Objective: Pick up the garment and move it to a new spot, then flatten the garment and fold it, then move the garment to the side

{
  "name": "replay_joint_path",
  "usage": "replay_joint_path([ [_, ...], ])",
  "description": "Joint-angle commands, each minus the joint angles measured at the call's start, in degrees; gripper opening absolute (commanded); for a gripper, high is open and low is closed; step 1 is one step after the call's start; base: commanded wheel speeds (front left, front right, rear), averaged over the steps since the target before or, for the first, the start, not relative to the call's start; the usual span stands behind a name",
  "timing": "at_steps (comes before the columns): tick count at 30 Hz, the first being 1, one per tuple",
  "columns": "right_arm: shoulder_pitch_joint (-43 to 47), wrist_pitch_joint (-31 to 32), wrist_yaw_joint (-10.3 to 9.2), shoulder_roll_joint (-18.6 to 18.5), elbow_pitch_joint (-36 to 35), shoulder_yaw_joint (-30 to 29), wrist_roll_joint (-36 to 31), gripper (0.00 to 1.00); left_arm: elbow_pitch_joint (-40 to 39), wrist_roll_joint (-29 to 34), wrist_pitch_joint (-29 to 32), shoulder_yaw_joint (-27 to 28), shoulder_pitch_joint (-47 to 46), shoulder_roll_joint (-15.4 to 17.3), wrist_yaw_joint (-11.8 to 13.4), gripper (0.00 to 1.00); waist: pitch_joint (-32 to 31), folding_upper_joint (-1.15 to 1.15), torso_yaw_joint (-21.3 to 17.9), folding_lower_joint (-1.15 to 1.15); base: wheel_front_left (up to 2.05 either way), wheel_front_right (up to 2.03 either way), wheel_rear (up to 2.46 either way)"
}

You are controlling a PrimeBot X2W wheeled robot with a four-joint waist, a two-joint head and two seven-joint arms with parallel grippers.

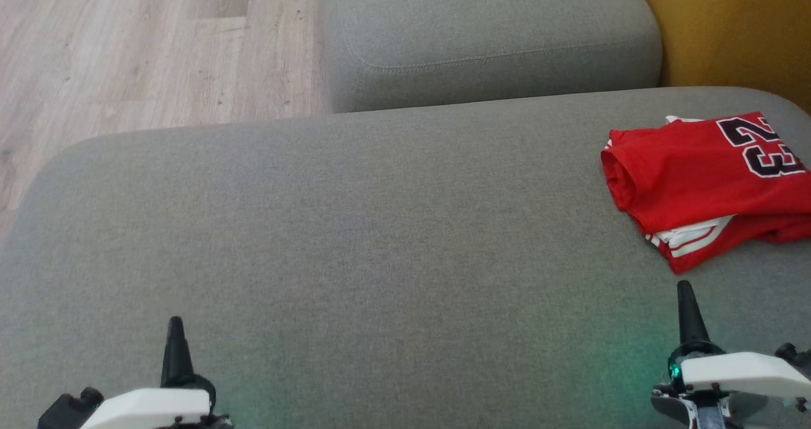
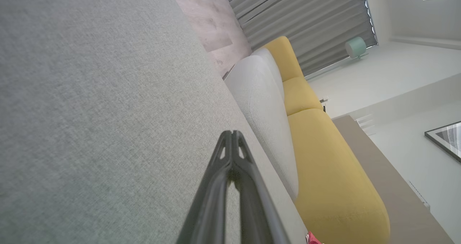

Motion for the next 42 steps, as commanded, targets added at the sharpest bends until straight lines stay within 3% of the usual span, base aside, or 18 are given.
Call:
replay_joint_path([
  [1, -3.85, 0.51, -0.03, -1.17, -2.15, 0.34, 1.89, 0.00, -1.27, -1.74, 0.39, 1.86, -3.52, 0.79, -0.37, 0.00, 0.09, 0.00, -0.01, 0.00, 0.00, 0.00, 0.00],
  [38, -8.69, 6.64, -0.04, -1.14, -2.42, -3.48, 26.83, 0.00, 1.11, -25.90, 6.51, 6.59, -9.53, 0.59, -3.38, 0.00, 2.40, 0.00, -0.35, 0.00, 0.00, 0.00, 0.00],
  [42, -8.75, 6.77, -0.04, -1.08, -2.42, -3.60, 27.02, 0.00, 1.14, -26.07, 6.65, 6.73, -9.60, 0.52, -3.42, 0.00, 2.42, 0.00, -0.35, 0.00, 0.00, 0.00, 0.00],
])
